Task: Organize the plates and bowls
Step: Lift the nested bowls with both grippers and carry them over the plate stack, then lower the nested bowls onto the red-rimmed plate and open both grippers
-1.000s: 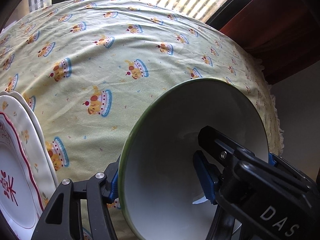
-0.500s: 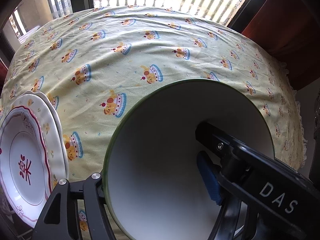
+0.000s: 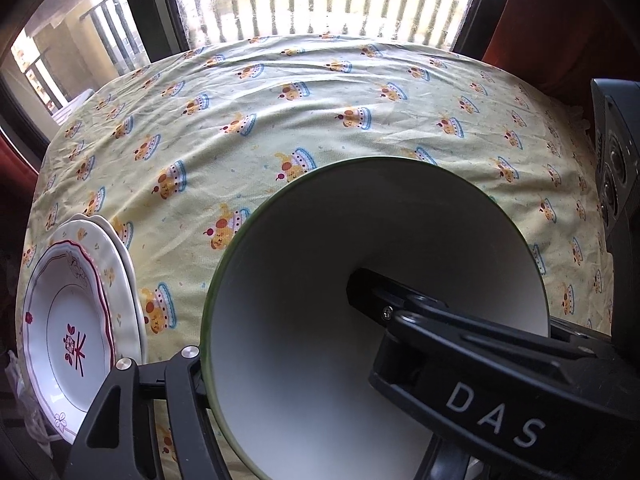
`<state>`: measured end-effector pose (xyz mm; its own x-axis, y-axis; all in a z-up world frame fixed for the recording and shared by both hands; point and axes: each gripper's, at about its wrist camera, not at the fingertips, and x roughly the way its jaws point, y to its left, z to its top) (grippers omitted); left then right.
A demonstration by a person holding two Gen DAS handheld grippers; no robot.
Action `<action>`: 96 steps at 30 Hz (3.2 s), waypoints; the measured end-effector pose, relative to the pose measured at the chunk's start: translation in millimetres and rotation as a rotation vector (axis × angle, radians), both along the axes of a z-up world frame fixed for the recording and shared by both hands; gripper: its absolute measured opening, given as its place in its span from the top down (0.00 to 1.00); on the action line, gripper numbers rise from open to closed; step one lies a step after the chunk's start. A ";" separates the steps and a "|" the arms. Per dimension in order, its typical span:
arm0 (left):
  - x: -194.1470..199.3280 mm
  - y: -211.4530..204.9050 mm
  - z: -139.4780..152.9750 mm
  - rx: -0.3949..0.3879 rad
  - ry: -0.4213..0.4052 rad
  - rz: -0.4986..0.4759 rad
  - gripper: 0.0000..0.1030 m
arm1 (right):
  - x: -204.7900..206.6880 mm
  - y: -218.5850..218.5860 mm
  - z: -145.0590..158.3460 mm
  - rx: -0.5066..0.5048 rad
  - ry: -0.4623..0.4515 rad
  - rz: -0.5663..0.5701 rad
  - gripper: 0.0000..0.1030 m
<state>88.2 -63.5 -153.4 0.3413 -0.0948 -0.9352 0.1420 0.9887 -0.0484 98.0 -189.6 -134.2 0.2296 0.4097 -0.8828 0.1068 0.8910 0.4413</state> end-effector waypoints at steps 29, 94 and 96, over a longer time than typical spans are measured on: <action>-55.1 42.5 58.0 -0.122 -0.090 0.102 0.34 | -39.1 31.7 69.1 -0.109 -0.094 0.144 0.42; -12.6 267.3 16.8 -0.177 -0.021 0.026 0.23 | -11.4 278.5 21.5 -0.276 -0.038 0.049 0.36; -13.4 270.2 18.5 -0.175 -0.028 0.026 0.19 | -14.0 279.2 23.7 -0.291 -0.051 0.038 0.33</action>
<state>74.9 206.7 -134.9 0.3719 -0.2457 -0.8952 0.1198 0.9690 -0.2162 84.0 89.6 -110.5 0.2661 0.1502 -0.9522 0.0548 0.9838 0.1705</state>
